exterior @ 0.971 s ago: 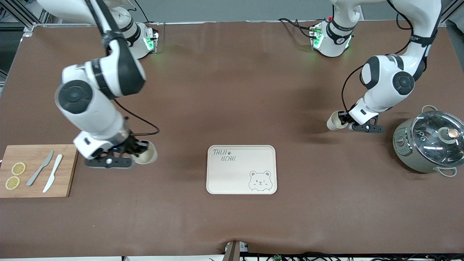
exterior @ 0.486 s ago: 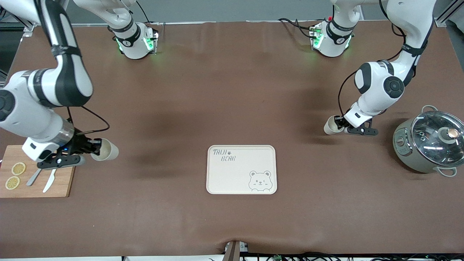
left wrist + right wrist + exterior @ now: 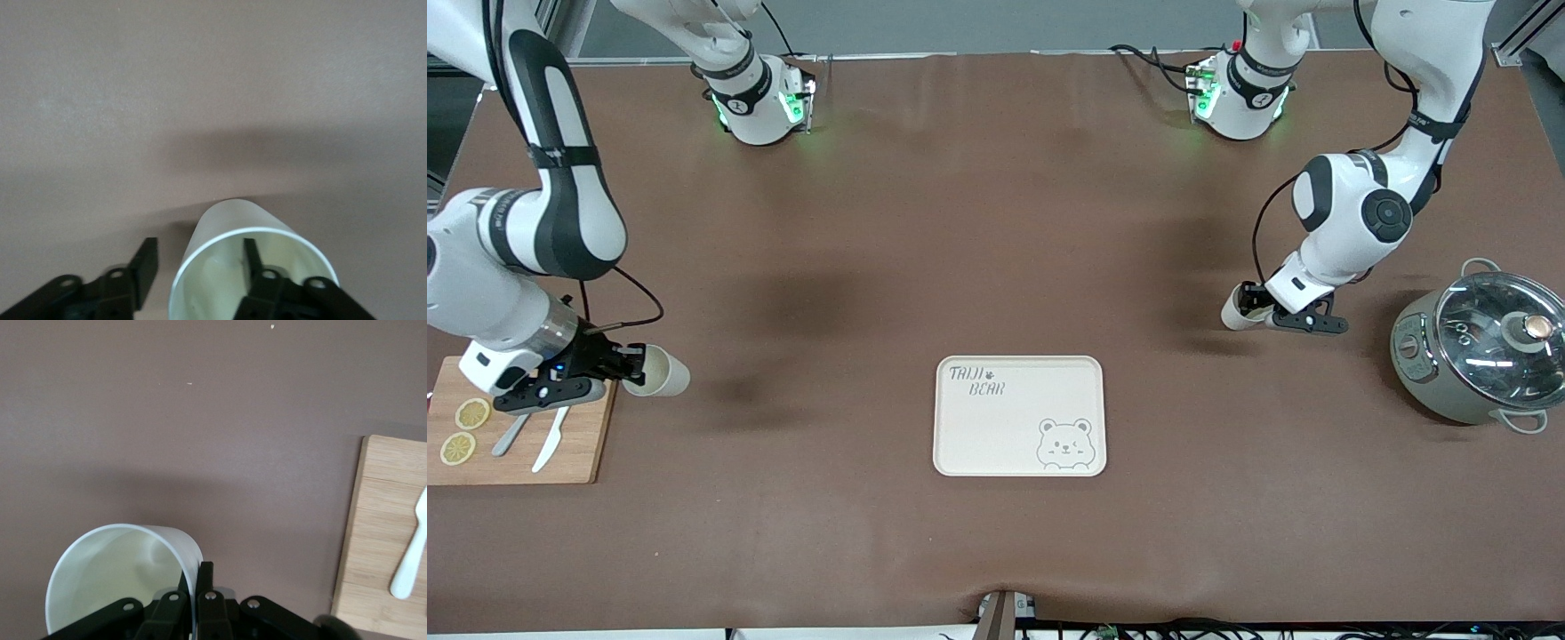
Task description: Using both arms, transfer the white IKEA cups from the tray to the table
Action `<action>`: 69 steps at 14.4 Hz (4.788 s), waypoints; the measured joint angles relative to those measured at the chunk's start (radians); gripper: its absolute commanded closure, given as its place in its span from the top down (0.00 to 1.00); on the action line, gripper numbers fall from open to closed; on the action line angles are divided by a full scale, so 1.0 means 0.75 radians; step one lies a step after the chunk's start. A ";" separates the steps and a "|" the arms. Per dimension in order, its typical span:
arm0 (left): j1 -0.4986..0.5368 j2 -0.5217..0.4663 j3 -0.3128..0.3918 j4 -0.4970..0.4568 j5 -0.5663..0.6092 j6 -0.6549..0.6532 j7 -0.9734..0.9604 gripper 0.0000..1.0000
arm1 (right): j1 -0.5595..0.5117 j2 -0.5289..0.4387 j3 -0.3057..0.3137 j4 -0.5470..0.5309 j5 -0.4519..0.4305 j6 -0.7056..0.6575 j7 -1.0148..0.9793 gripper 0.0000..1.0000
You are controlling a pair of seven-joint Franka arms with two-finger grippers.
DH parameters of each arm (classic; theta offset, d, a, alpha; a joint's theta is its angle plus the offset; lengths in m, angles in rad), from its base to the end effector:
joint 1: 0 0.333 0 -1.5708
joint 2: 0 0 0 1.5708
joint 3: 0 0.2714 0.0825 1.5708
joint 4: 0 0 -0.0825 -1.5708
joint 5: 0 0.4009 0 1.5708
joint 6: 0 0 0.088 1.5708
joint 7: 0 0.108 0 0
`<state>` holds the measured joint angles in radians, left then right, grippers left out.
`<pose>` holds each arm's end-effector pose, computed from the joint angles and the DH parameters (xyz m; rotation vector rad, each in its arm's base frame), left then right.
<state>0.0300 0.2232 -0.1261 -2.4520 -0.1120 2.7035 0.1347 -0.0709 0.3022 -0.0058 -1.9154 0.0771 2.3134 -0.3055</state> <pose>0.4834 -0.0463 0.1537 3.0589 -0.1938 0.0463 0.6254 -0.0464 0.2927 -3.0865 -0.2781 -0.1628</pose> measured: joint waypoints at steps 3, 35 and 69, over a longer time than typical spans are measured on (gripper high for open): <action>-0.001 -0.071 -0.025 0.021 0.000 -0.158 -0.013 1.00 | 0.000 0.035 0.005 -0.029 0.000 0.056 0.000 0.00; -0.154 -0.084 0.147 1.366 0.056 -1.418 -0.362 1.00 | 0.004 0.241 0.029 -0.110 0.000 0.433 0.000 1.00; -0.216 -0.078 0.128 1.383 0.199 -1.597 -0.126 1.00 | -0.018 -0.229 -0.057 0.715 -0.028 -1.007 0.206 1.00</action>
<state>-0.1319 0.1649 -0.0305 -1.4147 0.0369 1.5056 0.0404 -0.0843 0.1303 -0.0484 -1.3793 0.0561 1.5579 -0.1510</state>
